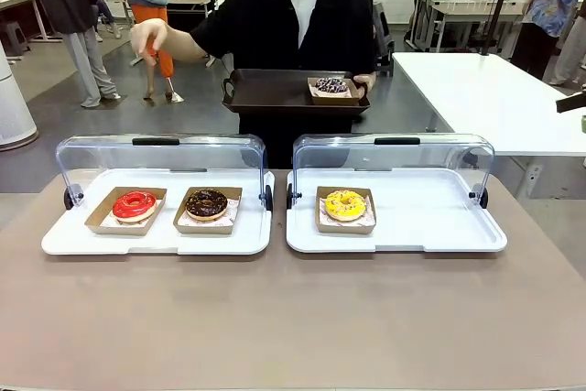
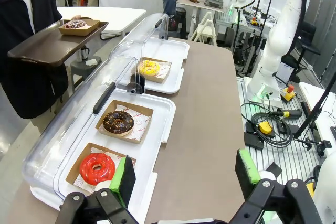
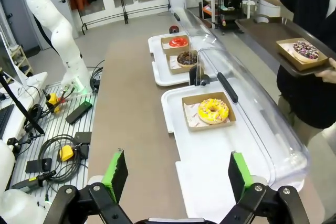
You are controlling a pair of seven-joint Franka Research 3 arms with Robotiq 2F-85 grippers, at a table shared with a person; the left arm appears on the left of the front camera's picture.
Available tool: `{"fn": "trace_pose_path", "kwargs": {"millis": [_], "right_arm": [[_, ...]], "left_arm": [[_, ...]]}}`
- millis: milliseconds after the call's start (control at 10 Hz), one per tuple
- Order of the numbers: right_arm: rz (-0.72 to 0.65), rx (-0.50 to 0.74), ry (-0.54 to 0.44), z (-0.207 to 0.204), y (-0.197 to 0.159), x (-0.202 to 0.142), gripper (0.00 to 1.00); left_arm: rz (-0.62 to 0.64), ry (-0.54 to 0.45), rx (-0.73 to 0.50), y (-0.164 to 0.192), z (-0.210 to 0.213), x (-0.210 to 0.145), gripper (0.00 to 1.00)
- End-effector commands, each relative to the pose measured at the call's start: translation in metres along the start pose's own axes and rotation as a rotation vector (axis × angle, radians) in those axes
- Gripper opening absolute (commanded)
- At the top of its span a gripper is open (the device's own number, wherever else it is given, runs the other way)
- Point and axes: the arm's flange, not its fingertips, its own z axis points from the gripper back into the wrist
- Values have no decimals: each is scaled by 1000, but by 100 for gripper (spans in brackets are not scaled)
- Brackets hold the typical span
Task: Provide the desired donut to the person.
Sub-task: Pick up and lift the Paper togo box containing the Donut pointed at by the person.
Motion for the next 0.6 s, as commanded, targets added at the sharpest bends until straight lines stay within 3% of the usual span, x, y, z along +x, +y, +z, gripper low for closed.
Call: {"fn": "trace_pose_path", "kwargs": {"millis": [0, 500], "right_arm": [[-18, 3, -7, -2, 0, -1, 100], [-18, 3, -7, -2, 0, -1, 100]], "left_arm": [[-15, -17, -2, -1, 1, 2, 100], [-15, -17, -2, -1, 1, 2, 100]]}}
